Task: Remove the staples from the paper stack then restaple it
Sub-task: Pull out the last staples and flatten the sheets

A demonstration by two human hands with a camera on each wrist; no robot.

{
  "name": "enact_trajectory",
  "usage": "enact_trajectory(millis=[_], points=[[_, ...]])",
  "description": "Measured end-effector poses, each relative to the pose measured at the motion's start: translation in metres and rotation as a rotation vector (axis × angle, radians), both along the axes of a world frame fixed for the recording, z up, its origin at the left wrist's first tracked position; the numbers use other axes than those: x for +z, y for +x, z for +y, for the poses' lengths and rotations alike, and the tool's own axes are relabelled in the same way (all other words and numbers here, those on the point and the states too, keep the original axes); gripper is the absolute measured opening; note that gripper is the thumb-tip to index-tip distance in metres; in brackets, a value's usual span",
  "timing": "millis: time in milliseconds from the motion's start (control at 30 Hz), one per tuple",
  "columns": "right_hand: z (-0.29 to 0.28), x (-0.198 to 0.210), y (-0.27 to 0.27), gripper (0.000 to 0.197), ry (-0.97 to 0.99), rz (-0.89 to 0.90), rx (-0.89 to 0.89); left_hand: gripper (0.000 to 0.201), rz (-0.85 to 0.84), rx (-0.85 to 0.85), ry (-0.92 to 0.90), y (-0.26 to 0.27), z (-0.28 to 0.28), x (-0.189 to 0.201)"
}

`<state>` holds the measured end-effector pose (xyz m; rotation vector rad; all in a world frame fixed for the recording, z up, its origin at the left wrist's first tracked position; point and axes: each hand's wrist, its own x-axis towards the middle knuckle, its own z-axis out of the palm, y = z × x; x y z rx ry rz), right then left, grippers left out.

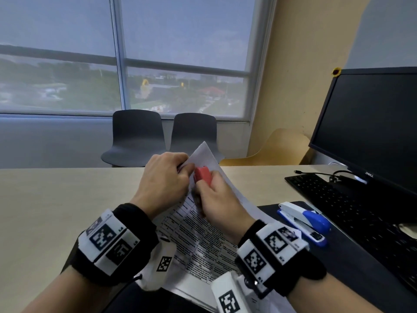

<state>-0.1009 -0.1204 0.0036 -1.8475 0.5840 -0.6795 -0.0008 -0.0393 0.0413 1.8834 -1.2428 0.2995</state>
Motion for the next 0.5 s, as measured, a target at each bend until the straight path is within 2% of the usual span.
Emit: enact_trajectory(millis=[100,233,367,500], points=[[0.0,-0.016,-0.001,0.034,-0.03,-0.019,0.061,0.037,0.049,-0.006,0.013,-0.002,0.002,-0.001],[-0.004,-0.024,0.0,0.049,0.022,-0.019,0.125,0.032,0.156,-0.017,0.043,0.001,0.0,-0.005],[-0.01,-0.02,-0.001,0.052,0.05,-0.051,0.155,0.035,0.217,-0.026,0.048,0.0,-0.001,-0.004],[-0.011,-0.017,-0.006,0.039,0.08,-0.06,0.17,0.034,0.244,-0.014,0.04,-0.001,-0.001,-0.002]])
